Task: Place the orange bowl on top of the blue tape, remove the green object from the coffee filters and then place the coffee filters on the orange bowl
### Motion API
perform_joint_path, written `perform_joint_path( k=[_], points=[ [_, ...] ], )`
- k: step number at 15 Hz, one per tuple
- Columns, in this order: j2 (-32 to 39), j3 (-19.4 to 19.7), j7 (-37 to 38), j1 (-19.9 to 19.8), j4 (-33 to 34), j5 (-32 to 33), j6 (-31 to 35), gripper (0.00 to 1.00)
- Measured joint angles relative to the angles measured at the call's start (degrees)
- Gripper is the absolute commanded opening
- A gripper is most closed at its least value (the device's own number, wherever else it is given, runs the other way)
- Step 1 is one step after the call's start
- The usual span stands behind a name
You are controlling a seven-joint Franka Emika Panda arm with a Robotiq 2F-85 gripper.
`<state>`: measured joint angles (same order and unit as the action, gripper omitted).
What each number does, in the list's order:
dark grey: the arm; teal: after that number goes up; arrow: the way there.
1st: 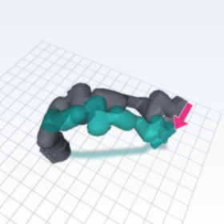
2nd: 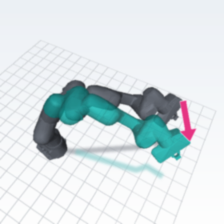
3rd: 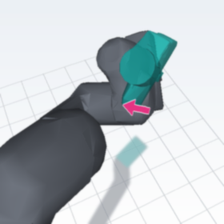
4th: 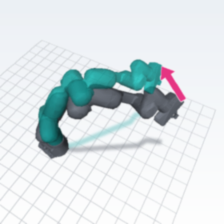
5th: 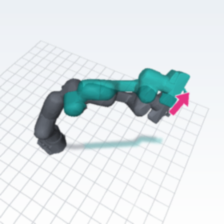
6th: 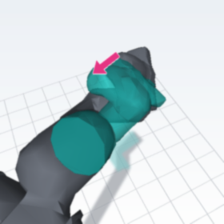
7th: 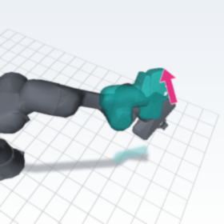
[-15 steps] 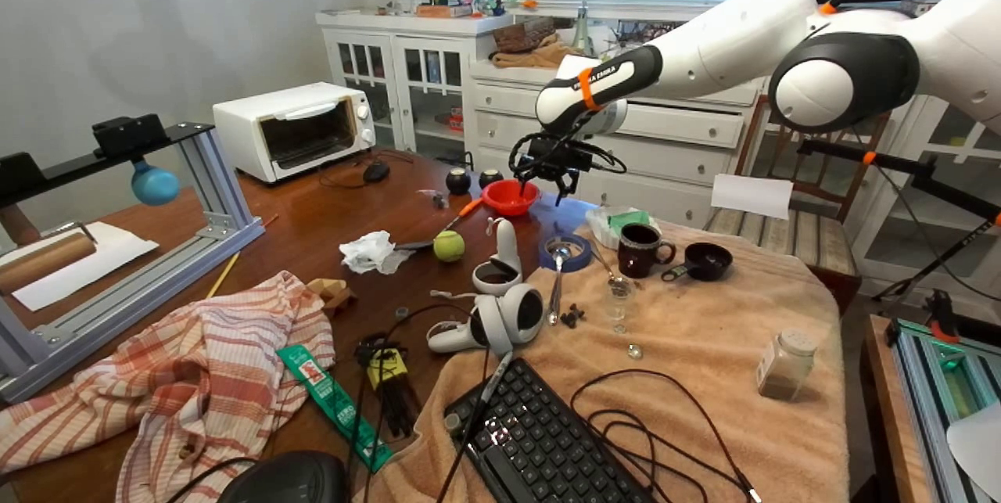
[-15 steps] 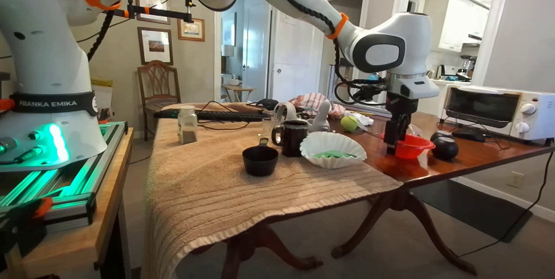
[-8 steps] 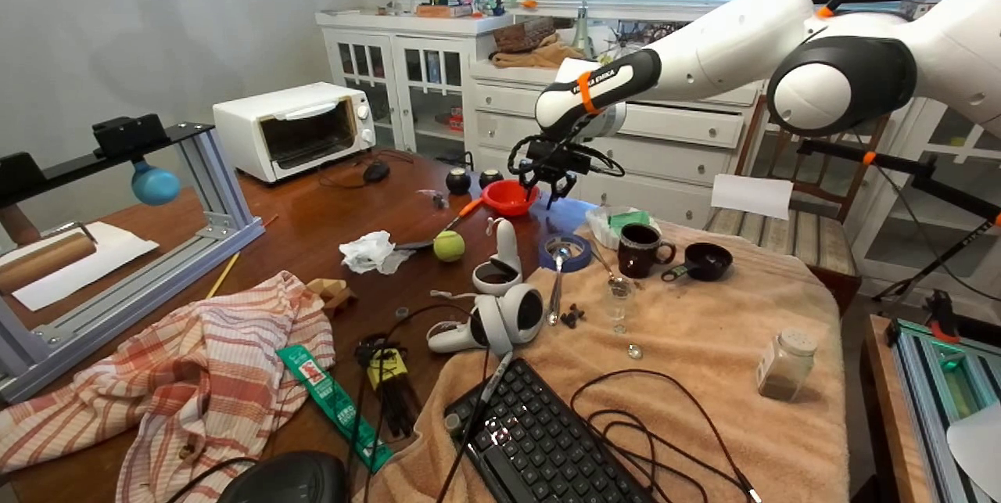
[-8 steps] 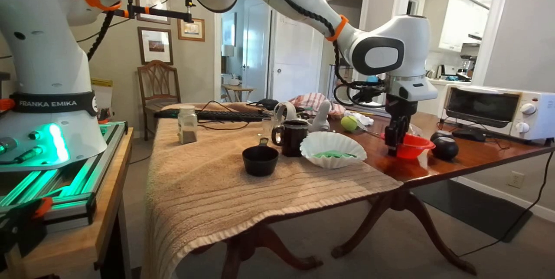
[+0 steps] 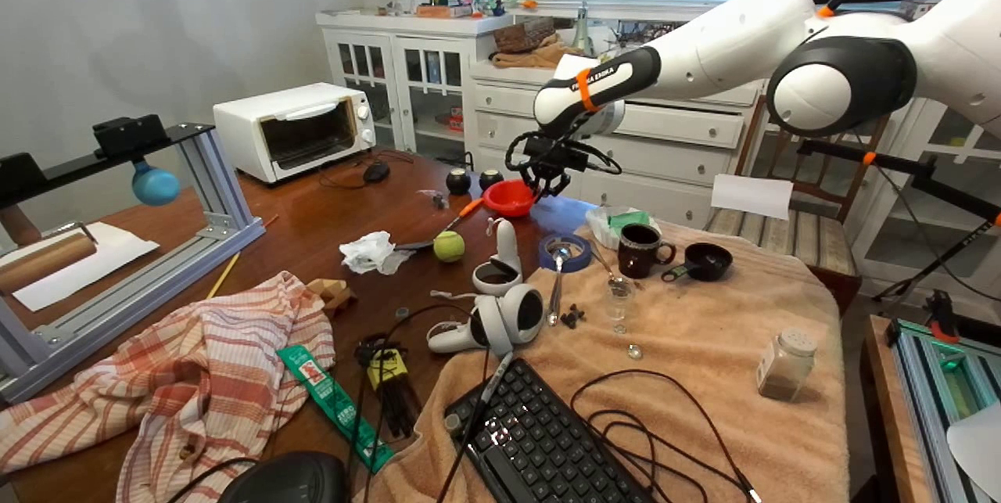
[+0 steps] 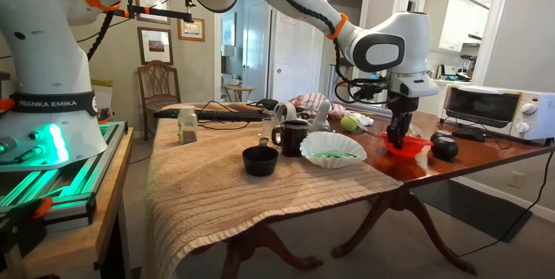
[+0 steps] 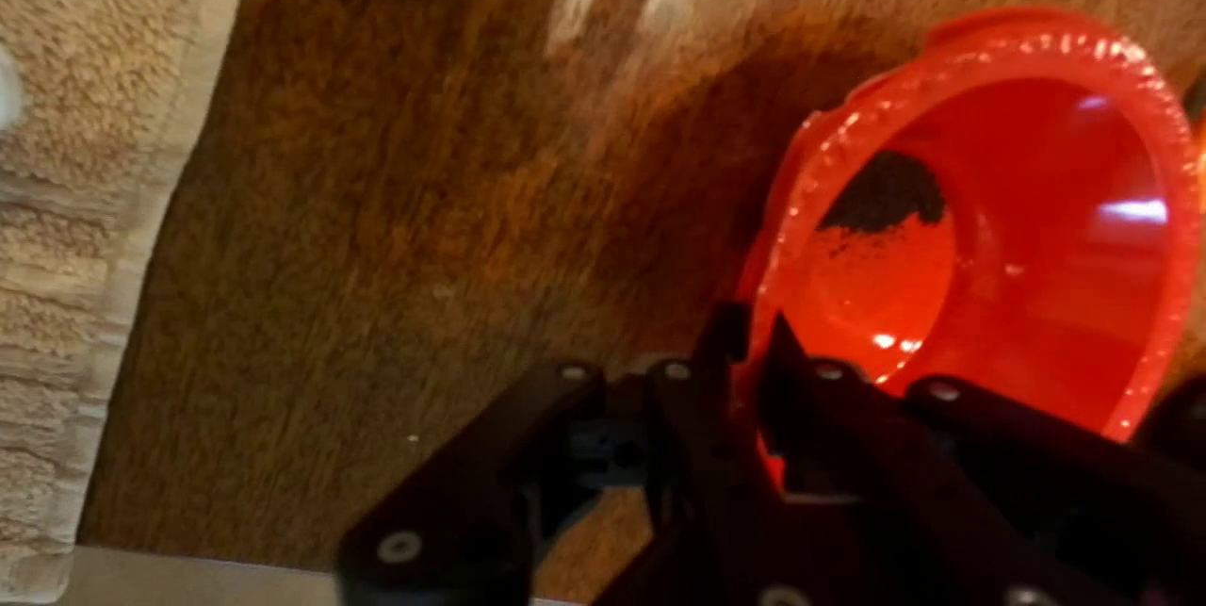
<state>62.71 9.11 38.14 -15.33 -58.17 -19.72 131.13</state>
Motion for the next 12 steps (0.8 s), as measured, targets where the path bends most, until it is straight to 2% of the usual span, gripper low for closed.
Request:
perform_joint_path(
  k=[2, 5, 12],
  points=[
    [-0.2, 0.2, -0.1, 0.3, -0.1, 0.3, 0.0, 0.02],
    [-1.7, -0.3, -5.1, 0.5, -2.1, 0.6, 0.0, 0.02],
    [-13.4, -1.5, -22.1, 0.3, -15.9, 1.0, -1.9, 0.02]
  ],
)
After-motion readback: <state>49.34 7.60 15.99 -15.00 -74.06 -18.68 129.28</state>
